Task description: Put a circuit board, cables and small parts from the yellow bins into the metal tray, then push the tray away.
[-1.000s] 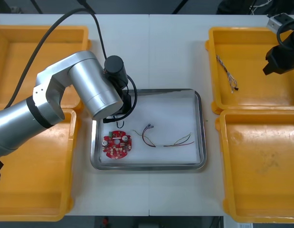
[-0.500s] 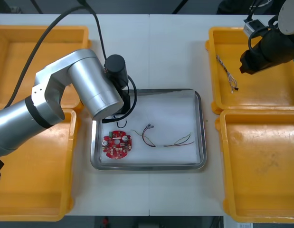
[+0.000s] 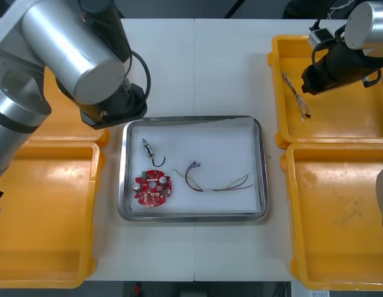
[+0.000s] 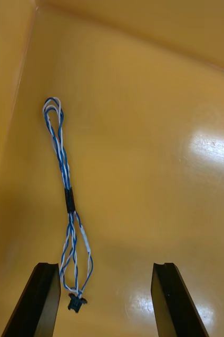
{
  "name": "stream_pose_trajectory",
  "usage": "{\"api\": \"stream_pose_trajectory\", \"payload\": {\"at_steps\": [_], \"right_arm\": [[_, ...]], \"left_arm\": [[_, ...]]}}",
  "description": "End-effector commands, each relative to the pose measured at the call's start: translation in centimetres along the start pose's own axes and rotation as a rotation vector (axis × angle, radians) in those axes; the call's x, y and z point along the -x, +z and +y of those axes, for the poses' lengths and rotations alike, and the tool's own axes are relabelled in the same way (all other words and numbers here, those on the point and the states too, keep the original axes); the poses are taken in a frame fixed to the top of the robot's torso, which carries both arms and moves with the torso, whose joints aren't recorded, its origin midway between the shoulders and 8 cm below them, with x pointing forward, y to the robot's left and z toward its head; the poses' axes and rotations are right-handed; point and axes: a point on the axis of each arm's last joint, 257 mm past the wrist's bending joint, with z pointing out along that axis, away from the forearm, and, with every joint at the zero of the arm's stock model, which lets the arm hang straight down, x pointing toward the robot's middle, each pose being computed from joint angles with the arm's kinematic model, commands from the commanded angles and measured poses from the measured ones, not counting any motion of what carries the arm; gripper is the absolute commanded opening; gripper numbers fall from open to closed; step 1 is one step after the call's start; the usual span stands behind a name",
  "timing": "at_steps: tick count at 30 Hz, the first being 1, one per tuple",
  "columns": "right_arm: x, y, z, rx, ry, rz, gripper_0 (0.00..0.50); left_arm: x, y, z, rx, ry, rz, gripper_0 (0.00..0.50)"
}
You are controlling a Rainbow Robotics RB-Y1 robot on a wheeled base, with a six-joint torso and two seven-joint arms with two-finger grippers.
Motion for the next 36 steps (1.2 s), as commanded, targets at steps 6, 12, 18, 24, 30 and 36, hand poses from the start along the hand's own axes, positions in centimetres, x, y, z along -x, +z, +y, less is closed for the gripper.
{"api": "stream_pose_trajectory", "payload": {"at_steps": [6,12,18,24,30,36], "right_arm": [[3.8,0.3,1.4,0.008,-0.021,-0.065,0.5],[3.1,1.4,1.8,0.016,0.0,-0.051,0.5],[3.0,2.9,2.3,0.024,0.022,-0.064,0.5],[2.4,4.0,1.9,0.017,0.045,-0.062,0.5],[1.8,4.4,2.4,0.03,0.059,-0.045,0.426],[0.5,4.4,2.9,0.048,0.084,0.004,0.019]], "left_arm": [[8.2,-5.0,2.8,-0.027,-0.18,-0.045,0.5],[10.7,-4.2,5.5,0.015,-0.209,-0.033,0.5],[12.7,-2.7,7.3,0.025,-0.227,-0.051,0.5],[14.3,-1.0,9.1,0.033,-0.225,-0.061,0.5],[15.7,1.0,10.4,0.03,-0.26,-0.075,0.5],[15.9,3.5,11.3,0.02,-0.297,-0.057,0.5]]}}
